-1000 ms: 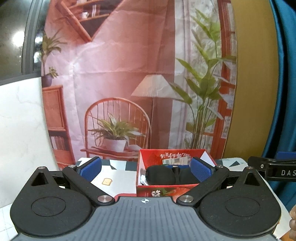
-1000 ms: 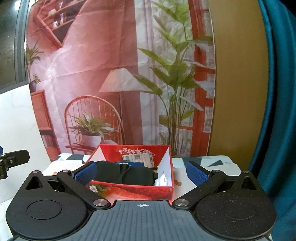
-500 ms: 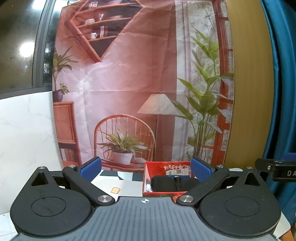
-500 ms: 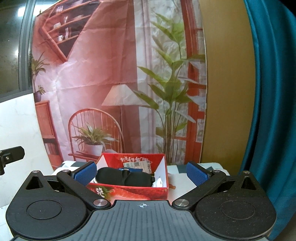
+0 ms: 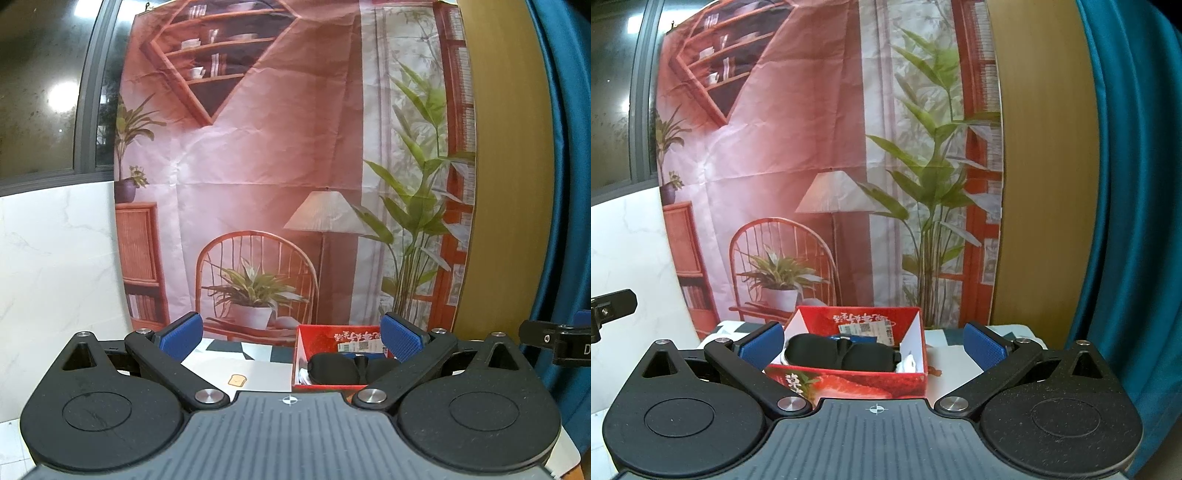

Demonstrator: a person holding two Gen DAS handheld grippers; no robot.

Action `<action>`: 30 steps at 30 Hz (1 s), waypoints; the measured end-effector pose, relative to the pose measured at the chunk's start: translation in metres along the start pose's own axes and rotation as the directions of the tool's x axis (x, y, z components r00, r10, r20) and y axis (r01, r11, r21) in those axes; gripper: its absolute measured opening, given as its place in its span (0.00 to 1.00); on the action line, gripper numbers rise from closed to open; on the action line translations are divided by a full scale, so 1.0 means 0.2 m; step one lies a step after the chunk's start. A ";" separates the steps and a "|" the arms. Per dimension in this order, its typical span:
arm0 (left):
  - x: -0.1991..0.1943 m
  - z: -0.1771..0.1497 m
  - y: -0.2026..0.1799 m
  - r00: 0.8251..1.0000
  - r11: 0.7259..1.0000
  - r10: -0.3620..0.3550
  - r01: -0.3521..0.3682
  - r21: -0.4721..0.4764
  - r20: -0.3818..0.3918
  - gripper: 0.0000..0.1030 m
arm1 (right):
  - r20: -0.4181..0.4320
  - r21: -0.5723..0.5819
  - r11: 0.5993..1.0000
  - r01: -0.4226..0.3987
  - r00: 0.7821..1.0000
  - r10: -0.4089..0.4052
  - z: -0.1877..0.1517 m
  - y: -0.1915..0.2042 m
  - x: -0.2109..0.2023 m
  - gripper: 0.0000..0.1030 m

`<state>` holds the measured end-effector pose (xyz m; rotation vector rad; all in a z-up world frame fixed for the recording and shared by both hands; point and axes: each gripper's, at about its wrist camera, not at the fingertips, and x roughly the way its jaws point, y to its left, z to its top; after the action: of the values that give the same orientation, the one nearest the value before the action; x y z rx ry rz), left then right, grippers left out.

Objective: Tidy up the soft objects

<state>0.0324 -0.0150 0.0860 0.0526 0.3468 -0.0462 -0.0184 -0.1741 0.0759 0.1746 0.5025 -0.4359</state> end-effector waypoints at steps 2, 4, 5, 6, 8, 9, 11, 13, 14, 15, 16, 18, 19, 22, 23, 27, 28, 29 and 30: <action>0.00 0.00 0.00 1.000 1.000 0.000 0.000 0.001 -0.001 1.00 | 0.000 0.001 1.000 0.000 1.000 0.000 0.00 0.00 0.00 1.00; 0.00 0.00 0.00 1.000 1.000 0.001 -0.001 0.000 -0.002 1.00 | 0.000 0.001 1.000 0.000 1.000 0.000 0.00 -0.01 0.00 1.00; 0.00 0.00 0.00 1.000 1.000 0.001 -0.001 0.000 -0.003 1.00 | 0.000 0.001 1.000 0.001 1.000 -0.001 0.00 -0.01 -0.01 1.00; 0.00 0.00 0.00 1.000 1.000 0.000 0.000 0.000 -0.004 1.00 | 0.000 0.002 1.000 0.002 1.000 -0.002 0.01 -0.01 -0.01 1.00; 0.00 -0.01 0.00 1.000 1.000 0.001 -0.001 0.000 -0.004 1.00 | -0.002 0.004 1.000 0.003 1.000 -0.003 0.01 -0.02 -0.01 1.00; 0.00 -0.01 0.00 1.000 1.000 0.001 -0.001 0.000 -0.004 1.00 | -0.003 0.004 1.000 0.004 1.000 -0.004 0.01 -0.02 -0.02 1.00; 0.00 -0.01 0.00 1.000 1.000 0.001 -0.001 0.000 -0.004 1.00 | -0.003 0.003 1.000 0.004 1.000 -0.004 0.01 -0.02 -0.01 1.00; 0.00 -0.01 0.00 1.000 1.000 0.001 -0.001 0.000 -0.004 1.00 | -0.003 0.003 1.000 0.004 1.000 -0.004 0.01 -0.02 -0.02 1.00; 0.00 -0.01 0.00 1.000 1.000 0.001 -0.001 -0.001 -0.005 1.00 | -0.003 0.004 1.000 0.004 1.000 -0.004 0.01 -0.02 -0.01 1.00; 0.00 -0.01 0.01 1.000 1.000 0.001 -0.001 -0.002 -0.005 1.00 | -0.002 0.004 1.000 0.003 1.000 -0.003 0.01 -0.02 -0.01 1.00; 0.00 -0.01 0.01 1.000 1.000 0.000 0.000 -0.002 -0.005 1.00 | -0.002 0.005 1.000 0.003 1.000 -0.003 0.01 -0.02 -0.02 1.00; 0.00 -0.01 0.01 1.000 1.000 0.002 -0.002 -0.004 -0.007 1.00 | -0.003 0.005 1.000 0.003 1.000 -0.003 0.01 -0.03 -0.01 1.00; 0.00 -0.01 0.01 1.000 1.000 0.002 -0.002 -0.005 -0.008 1.00 | -0.003 0.005 1.000 0.004 1.000 -0.004 0.01 -0.03 0.00 1.00; 0.00 -0.01 0.02 1.000 1.000 0.002 -0.002 -0.004 -0.009 1.00 | -0.003 0.005 1.000 0.004 1.000 -0.004 0.01 -0.03 0.00 1.00; 0.00 -0.01 0.02 1.000 1.000 0.002 -0.002 -0.004 -0.009 1.00 | -0.003 0.005 1.000 0.004 1.000 -0.004 0.01 -0.03 0.00 1.00; 0.00 -0.02 0.02 1.000 1.000 0.001 -0.001 -0.004 -0.009 1.00 | -0.003 0.004 1.000 0.005 1.000 -0.005 0.01 -0.03 -0.01 1.00; 0.00 -0.02 0.02 1.000 1.000 0.001 -0.001 -0.005 -0.009 1.00 | -0.003 0.004 1.000 0.006 1.000 -0.006 0.01 -0.02 -0.01 1.00; 0.00 -0.01 0.02 1.000 1.000 0.001 -0.001 -0.005 -0.010 1.00 | -0.004 0.005 1.000 0.006 1.000 -0.006 0.01 -0.03 0.00 1.00; 0.00 -0.01 0.02 1.000 1.000 0.000 0.000 -0.004 -0.010 1.00 | -0.005 0.005 1.000 0.006 1.000 -0.006 0.01 -0.03 0.00 1.00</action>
<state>0.0314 -0.0111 0.0836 0.0484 0.3565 -0.0449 -0.0203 -0.1807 0.0783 0.1786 0.5066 -0.4424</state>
